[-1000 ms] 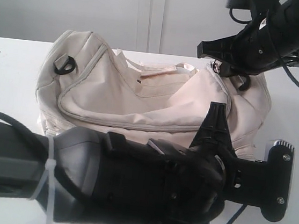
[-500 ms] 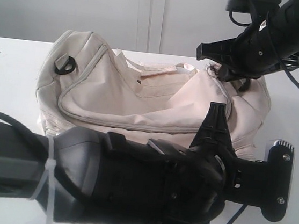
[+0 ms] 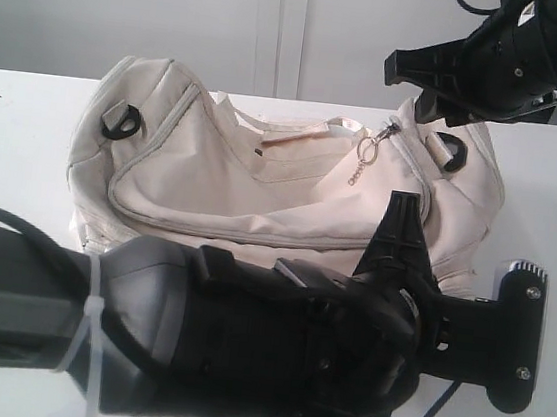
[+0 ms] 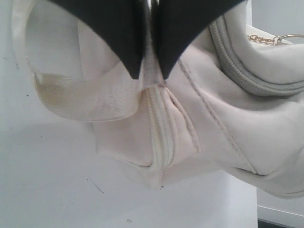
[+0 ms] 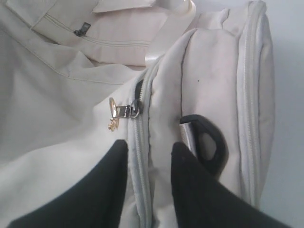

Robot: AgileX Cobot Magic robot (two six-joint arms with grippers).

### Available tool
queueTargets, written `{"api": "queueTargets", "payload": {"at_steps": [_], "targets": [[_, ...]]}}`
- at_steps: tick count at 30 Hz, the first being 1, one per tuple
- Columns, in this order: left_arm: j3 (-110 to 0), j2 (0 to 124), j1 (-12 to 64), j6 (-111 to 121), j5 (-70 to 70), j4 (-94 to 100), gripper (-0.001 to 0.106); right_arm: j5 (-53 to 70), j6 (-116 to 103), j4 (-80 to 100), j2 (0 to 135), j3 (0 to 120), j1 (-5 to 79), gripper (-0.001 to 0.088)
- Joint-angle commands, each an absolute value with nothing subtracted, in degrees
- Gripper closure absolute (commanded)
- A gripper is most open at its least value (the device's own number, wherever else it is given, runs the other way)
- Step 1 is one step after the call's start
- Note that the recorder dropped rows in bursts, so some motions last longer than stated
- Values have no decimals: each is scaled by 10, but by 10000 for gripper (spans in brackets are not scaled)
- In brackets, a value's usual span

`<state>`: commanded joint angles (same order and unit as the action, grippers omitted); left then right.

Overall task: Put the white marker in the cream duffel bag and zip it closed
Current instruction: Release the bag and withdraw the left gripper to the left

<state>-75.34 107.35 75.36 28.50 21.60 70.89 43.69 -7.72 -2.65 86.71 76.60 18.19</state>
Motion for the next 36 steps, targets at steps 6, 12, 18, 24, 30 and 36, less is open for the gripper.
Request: {"api": "queueTargets", "payload": {"at_steps": [6, 12, 18, 24, 30, 36], "targets": [[-753, 1073, 754, 285, 216, 709, 567, 437, -77, -26, 867, 766, 182, 557], [-753, 1072, 756, 285, 226, 709, 567, 437, -77, -26, 867, 766, 182, 557], [-753, 1055, 756, 285, 226, 672, 567, 437, -77, -26, 867, 766, 182, 557], [-753, 1030, 765, 285, 222, 642, 570, 435, -77, -28, 867, 766, 182, 557], [-753, 1017, 773, 285, 233, 595, 570, 436, -77, -28, 867, 766, 182, 557], [-753, 1009, 773, 280, 352, 505, 631, 437, -77, -28, 867, 766, 182, 557]]}}
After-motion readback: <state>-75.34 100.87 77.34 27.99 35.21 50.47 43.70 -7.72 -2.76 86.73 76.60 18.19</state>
